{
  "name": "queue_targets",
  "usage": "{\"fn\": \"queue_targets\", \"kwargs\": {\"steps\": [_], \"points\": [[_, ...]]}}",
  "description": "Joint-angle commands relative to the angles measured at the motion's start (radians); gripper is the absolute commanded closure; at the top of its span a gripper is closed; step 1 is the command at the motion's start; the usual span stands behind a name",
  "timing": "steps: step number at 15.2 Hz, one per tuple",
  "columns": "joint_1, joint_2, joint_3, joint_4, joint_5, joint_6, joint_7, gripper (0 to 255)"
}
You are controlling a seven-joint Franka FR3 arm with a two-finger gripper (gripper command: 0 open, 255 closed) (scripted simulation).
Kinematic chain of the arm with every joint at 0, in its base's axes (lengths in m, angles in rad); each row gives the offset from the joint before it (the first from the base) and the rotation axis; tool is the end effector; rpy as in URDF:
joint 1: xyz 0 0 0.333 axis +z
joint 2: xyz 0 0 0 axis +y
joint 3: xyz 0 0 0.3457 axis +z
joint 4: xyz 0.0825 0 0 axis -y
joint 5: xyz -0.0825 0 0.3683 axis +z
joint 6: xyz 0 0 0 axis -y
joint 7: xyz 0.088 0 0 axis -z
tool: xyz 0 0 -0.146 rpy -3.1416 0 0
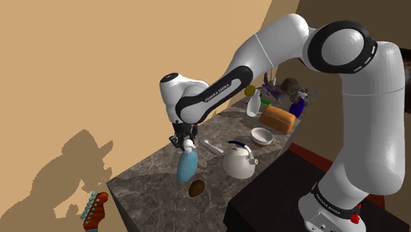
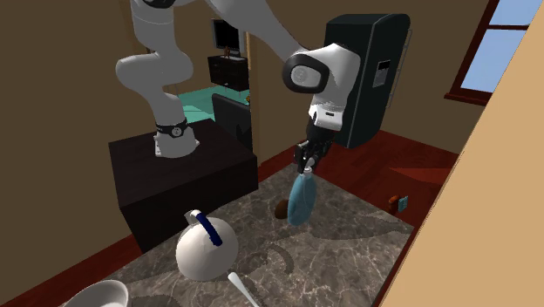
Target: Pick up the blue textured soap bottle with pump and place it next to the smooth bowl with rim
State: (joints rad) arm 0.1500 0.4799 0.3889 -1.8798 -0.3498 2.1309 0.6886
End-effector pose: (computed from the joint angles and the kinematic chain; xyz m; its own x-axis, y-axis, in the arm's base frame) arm 0.5413 0.2801 0.2549 0.9953 0.0326 -0.0913 0.0487 -0.9825 0.1795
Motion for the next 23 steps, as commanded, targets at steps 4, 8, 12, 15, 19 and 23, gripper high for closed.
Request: {"fn": "queue_targets", "kwargs": {"steps": [4, 8, 12, 15, 19, 23], "points": [[-0.008, -0.042, 0.012, 0.013, 0.024, -0.05, -0.019, 255], [-0.013, -0.073, 0.021, 0.025, 0.041, -0.09, -0.033, 255], [-0.018, -0.102, 0.028, 0.041, 0.058, -0.132, -0.047, 255], [-0.02, -0.122, 0.033, 0.056, 0.069, -0.163, -0.057, 255], [-0.023, -0.146, 0.038, 0.078, 0.084, -0.207, -0.07, 255], [-0.025, -0.168, 0.042, 0.105, 0.096, -0.252, -0.082, 255]]}}
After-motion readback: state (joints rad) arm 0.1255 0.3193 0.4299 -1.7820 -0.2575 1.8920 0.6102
